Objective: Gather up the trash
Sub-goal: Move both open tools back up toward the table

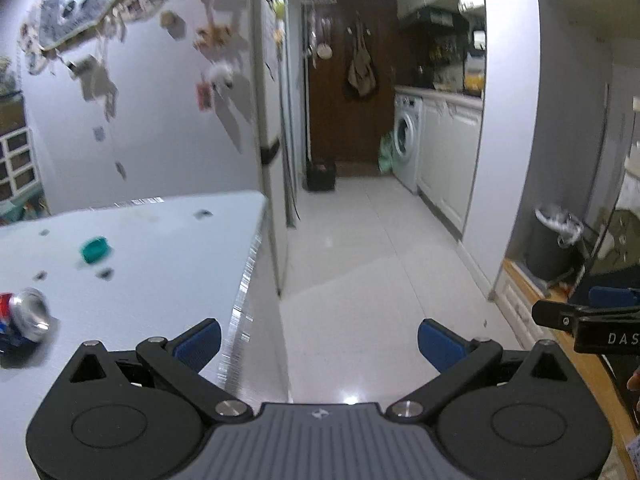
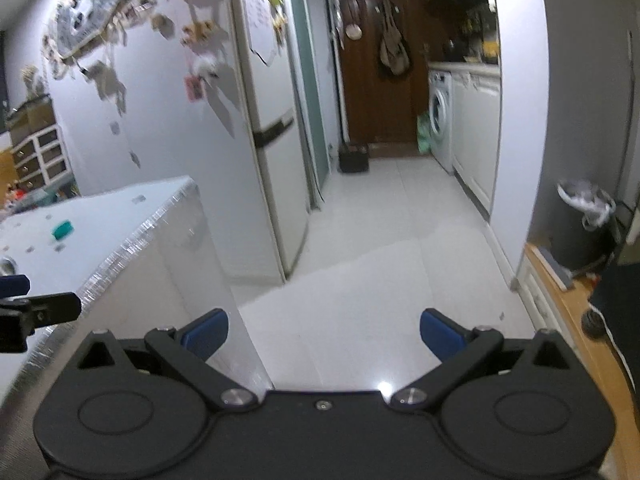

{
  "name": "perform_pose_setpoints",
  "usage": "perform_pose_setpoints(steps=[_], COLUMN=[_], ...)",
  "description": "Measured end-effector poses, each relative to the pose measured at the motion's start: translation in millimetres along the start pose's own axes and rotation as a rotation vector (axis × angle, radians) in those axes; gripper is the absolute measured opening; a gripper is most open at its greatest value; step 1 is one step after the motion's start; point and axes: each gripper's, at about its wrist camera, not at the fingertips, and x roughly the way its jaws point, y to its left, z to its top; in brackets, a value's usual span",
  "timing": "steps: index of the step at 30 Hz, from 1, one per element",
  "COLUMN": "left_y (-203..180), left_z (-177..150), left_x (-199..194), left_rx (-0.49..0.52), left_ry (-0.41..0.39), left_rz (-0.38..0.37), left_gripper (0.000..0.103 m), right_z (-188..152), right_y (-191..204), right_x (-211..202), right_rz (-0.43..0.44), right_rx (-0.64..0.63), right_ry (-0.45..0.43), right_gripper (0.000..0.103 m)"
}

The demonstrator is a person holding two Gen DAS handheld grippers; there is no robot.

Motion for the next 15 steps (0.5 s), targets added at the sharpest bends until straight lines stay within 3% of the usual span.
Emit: perform_pose_setpoints(steps=[15], left_y=[98], left_z=[3], left_x=[-75], left_rx=[-0.056], left_ry=[-0.126], left_rz=[0.157], left_gripper=[0.103], right_z=[40], right_y=[95], right_x=[-23], right_rz=[0.183], right_rx=[-0.098], right_ry=[-0.126], right_gripper=[0.103])
